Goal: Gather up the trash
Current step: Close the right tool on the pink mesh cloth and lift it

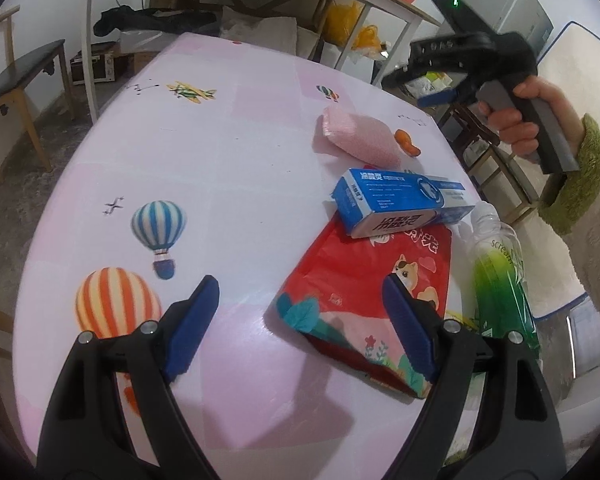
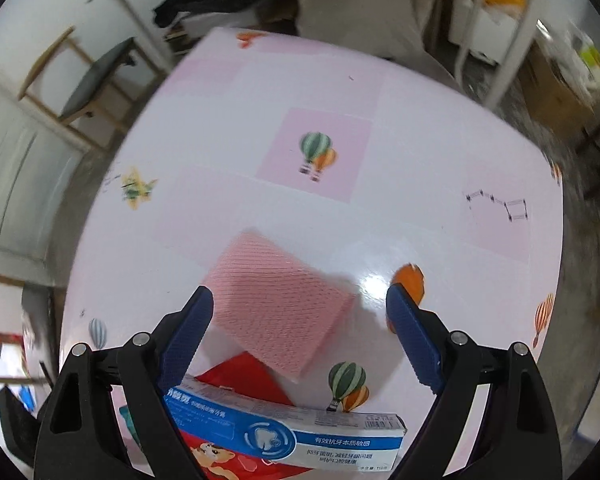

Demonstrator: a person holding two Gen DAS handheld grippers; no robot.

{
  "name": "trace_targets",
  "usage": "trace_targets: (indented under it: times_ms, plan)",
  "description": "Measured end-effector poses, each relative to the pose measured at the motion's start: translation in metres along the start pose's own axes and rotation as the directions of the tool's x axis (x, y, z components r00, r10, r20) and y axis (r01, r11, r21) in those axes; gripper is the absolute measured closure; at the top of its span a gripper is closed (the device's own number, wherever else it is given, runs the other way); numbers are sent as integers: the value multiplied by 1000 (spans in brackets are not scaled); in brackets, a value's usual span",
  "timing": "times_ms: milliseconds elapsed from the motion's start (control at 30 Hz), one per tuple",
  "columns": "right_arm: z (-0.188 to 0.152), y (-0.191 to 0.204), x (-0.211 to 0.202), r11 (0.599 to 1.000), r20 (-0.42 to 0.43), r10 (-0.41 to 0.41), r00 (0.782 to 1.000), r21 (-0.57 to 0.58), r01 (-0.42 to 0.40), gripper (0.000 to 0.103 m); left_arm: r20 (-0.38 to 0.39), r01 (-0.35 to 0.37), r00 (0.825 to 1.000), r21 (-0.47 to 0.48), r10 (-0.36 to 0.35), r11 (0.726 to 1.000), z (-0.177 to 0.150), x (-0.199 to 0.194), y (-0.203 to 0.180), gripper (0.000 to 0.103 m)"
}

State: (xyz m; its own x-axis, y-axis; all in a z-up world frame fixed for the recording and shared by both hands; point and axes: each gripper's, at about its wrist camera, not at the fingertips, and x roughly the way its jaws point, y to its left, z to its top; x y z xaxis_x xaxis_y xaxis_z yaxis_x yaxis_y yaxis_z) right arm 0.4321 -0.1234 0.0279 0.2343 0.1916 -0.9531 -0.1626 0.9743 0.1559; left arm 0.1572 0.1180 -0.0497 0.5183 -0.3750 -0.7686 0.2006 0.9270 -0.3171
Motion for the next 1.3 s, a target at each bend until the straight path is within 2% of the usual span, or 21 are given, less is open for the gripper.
trace_targets:
  times_ms: [133, 467, 800, 1300]
  plan:
    - [3, -7, 16, 998, -24, 4, 1000, 68, -2, 18, -7, -22, 1000, -13, 22, 1000, -3, -4, 5, 24]
    - [-1, -24, 38, 977, -98, 93, 991, 202, -72, 24, 4, -50, 999, -14, 50, 999, -2, -9, 8, 24]
    - [3, -19, 53, 971, -136, 105, 985, 229, -72, 33, 18, -51, 999, -4, 51, 999, -1, -11, 8, 24]
    - [6, -9, 58, 979, -158, 101, 982, 193, -69, 49, 21, -43, 999, -5, 43, 999, 0, -10, 10, 24]
